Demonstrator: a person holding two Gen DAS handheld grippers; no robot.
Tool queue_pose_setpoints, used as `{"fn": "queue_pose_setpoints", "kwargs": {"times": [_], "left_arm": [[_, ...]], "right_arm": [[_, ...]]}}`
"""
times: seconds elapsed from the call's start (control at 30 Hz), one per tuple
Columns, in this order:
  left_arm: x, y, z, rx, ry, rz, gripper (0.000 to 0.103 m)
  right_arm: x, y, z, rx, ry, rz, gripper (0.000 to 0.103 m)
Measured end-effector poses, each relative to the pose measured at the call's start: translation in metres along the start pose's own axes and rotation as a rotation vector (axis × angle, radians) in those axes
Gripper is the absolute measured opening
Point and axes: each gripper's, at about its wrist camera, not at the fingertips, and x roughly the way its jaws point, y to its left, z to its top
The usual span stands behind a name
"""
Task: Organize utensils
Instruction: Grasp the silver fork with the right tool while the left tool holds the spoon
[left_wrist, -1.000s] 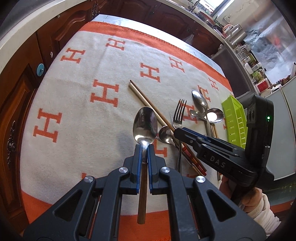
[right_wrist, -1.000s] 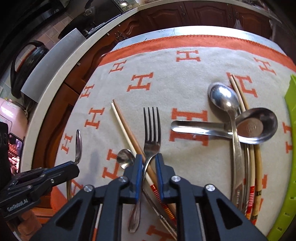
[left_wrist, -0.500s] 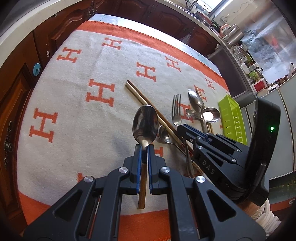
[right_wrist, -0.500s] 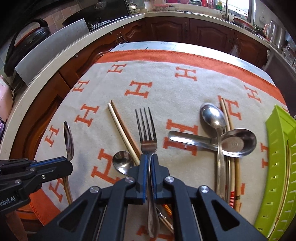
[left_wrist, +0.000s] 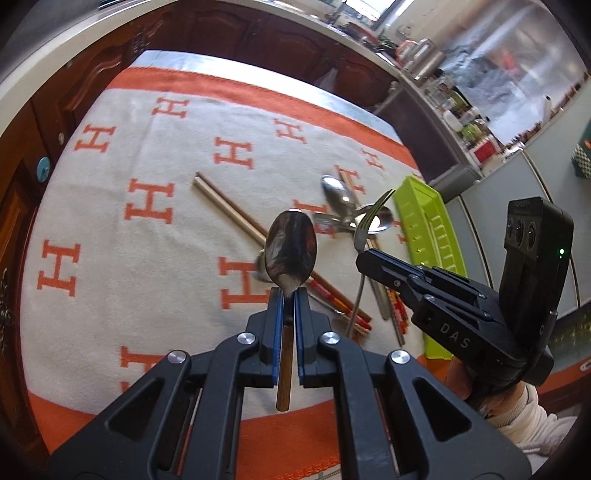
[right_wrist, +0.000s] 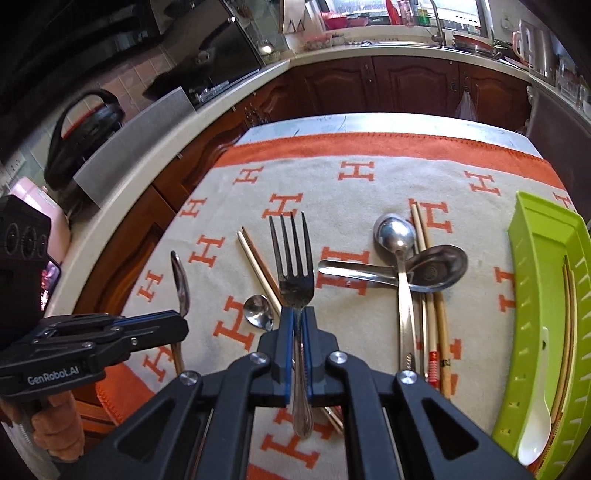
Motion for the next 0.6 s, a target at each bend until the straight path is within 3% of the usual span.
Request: {"fn": "queue_pose_setpoints", "kwargs": {"times": [0.4, 0.6], "left_arm": [[-0.009, -0.054, -0.012, 0.111, -0.006, -0.053, 0.004], [-0.017, -0.063, -0.015, 0.119, -0.02, -0.033, 0.004]], "right_arm": [[-0.069, -0.014, -0.024, 0.018, -0.129, 0.052, 0.0], [-0.061, -0.018, -0.024, 0.028, -0.079, 0.063, 0.0]]}}
